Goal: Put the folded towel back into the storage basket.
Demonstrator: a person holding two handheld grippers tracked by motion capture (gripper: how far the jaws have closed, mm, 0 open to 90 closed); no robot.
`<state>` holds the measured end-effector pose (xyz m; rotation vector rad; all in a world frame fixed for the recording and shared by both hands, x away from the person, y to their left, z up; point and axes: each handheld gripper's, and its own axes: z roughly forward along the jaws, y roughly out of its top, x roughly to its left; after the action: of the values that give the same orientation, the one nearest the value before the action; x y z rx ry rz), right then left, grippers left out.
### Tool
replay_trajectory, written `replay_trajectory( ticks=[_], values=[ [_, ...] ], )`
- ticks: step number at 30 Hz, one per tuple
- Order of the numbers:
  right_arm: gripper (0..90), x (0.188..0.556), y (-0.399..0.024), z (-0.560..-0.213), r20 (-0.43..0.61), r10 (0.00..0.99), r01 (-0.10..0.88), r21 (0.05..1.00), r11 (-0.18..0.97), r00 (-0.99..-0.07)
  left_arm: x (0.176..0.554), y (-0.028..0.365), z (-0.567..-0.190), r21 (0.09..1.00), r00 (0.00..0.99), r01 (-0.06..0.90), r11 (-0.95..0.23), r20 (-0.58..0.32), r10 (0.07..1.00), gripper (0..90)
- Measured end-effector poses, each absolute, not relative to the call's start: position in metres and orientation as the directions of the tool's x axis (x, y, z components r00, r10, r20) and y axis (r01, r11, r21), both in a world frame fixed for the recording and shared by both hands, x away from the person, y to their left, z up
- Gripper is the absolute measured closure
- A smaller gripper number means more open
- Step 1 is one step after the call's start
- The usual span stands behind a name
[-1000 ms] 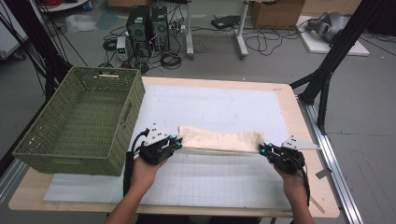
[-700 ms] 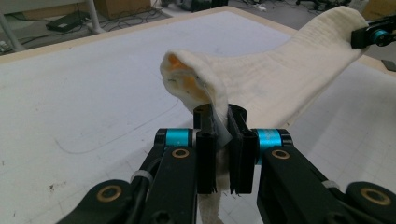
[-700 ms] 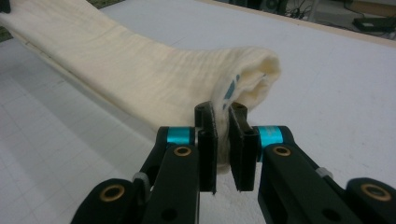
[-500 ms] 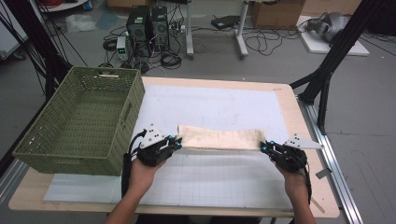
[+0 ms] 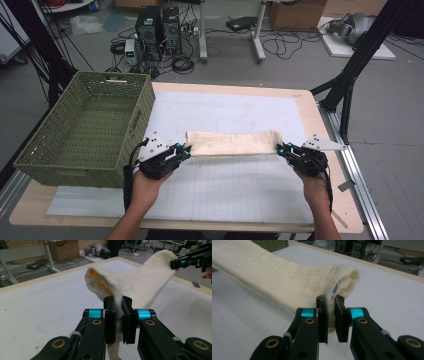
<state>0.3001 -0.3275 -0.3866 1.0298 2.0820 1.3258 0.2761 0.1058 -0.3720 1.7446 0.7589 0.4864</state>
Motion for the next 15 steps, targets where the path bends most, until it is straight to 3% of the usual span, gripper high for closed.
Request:
replay_trajectory(
  ticks=[15],
  values=[
    [83.1, 0.324, -0.3, -0.368, -0.009, 0.774, 0.326, 0.904, 0.277, -0.633, 0.264, 0.129, -0.346, 0.969, 0.69, 0.198, -0.147, -0.031, 0.723, 82.9]
  ],
)
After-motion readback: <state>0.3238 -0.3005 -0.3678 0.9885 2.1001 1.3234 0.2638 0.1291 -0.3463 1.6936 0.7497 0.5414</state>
